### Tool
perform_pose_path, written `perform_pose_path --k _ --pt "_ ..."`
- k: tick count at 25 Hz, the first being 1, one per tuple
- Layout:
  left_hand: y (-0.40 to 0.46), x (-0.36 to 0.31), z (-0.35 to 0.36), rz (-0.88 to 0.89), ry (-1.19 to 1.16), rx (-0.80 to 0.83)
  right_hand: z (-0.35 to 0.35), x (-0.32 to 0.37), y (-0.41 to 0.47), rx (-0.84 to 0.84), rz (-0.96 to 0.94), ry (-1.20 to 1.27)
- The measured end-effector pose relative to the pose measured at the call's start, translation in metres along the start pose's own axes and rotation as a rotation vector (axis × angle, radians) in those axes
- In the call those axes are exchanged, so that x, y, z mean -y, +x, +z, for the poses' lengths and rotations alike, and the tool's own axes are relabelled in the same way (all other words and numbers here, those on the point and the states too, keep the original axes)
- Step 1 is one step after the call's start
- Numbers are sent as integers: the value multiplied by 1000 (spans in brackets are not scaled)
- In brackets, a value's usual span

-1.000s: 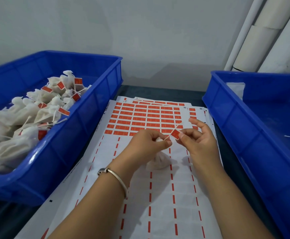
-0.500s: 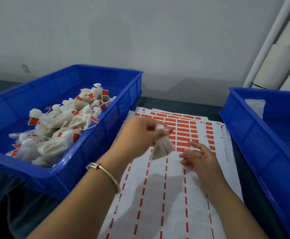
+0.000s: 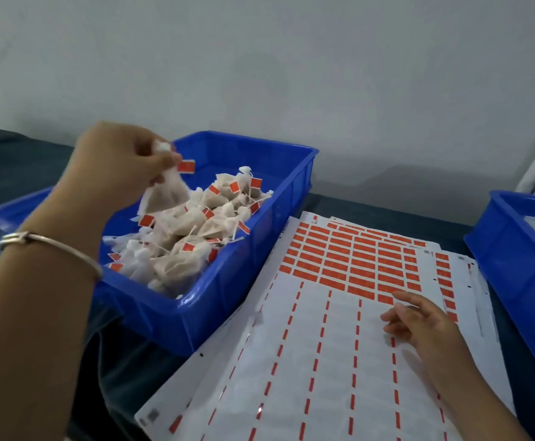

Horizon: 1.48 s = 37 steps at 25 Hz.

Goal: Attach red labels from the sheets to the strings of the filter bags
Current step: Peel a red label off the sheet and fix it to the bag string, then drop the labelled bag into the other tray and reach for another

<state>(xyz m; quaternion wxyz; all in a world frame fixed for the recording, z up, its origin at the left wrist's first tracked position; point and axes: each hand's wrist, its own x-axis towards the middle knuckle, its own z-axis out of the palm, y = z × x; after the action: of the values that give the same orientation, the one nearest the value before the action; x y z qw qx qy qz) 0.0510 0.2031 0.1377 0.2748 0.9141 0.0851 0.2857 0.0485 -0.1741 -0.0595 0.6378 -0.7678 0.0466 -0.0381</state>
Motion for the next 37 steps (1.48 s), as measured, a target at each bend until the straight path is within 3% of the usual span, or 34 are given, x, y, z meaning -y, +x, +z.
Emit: perform_pose_path --k 3,8,11,13,15,17,20,25,27,31,34,37 --pt "-4 31 -2 -99 236 234 0 1 -1 -25 0 -22" --pt "-22 47 25 -145 380 592 2 4 -3 -76 18 -55" --pt "-23 35 29 -142 469 582 5 6 -7 -86 47 -82" --pt "-25 19 30 -79 570 456 8 9 -8 -112 60 -95" --pt "-35 -12 40 19 458 327 11 20 -3 -202 91 -103" --pt "-57 -56 64 169 258 392 11 41 8 -312 81 -124" --pt "-101 -114 125 355 57 677 6 81 19 -324 -10 -152" --pt "-154 -131 217 405 57 872 -44 139 43 -378 -66 -88" --pt "-168 -125 241 448 101 865 -79 153 62 -442 0 0" --pt "-184 -117 264 534 173 760 -149 143 96 -530 136 -59" --pt "-190 -115 267 527 164 725 -185 99 112 -486 209 -312" --pt "-190 -114 271 506 151 706 -186 64 126 -280 323 -466"
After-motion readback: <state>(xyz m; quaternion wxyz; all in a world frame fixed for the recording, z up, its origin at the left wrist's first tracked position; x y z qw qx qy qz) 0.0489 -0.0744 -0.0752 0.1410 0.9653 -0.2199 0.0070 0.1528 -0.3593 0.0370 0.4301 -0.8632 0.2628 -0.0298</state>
